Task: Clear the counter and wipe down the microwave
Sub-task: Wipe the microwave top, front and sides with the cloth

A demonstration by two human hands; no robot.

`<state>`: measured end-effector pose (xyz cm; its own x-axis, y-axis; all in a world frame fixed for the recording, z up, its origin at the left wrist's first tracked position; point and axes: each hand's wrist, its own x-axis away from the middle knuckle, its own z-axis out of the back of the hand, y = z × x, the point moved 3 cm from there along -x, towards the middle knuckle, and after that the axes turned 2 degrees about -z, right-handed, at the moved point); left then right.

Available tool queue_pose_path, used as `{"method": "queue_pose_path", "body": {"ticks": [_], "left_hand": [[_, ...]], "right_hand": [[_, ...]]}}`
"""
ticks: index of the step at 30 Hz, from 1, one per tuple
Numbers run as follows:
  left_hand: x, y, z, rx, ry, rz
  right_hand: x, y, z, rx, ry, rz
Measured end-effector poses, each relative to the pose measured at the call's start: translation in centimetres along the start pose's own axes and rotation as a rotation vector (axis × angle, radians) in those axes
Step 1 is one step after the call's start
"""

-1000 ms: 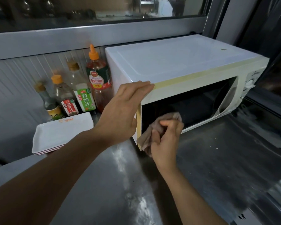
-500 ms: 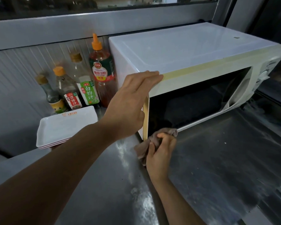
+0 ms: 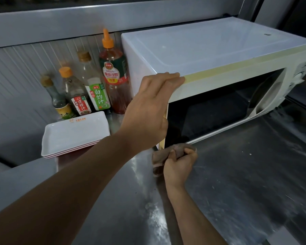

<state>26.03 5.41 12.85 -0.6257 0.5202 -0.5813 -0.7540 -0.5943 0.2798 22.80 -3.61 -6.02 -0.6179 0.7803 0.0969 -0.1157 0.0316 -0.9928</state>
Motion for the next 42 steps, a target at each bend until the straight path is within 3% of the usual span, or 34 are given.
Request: {"method": "queue_pose_path", "body": {"ticks": [16,24,27,35,42], "left_hand": [[-0.9,0.9,-1.2,-0.125,0.136,0.013],[-1.2,1.5,-1.5,-0.14,0.149,0.028],[-1.2,1.9,-1.6,-0.153,0.155,0.033],[-1.0,2.4,-1.8,-0.18,0.154,0.065],[-0.7,1.8,-1.1,-0.143,0.077,0.026]], "right_hand": [[-14.5,-1.8,6.4,0.163,0.157,-0.014],[-22.4,-2.6,9.6,0.259,0.057,-0.084],[-24.1,-3.7,10.9,0.386,0.114,0.0],[-24.1,-3.3,11.3,0.261,0.179,-0.097],[-18.5,-1.5,8.0,0.19,0.082,-0.128]]}}
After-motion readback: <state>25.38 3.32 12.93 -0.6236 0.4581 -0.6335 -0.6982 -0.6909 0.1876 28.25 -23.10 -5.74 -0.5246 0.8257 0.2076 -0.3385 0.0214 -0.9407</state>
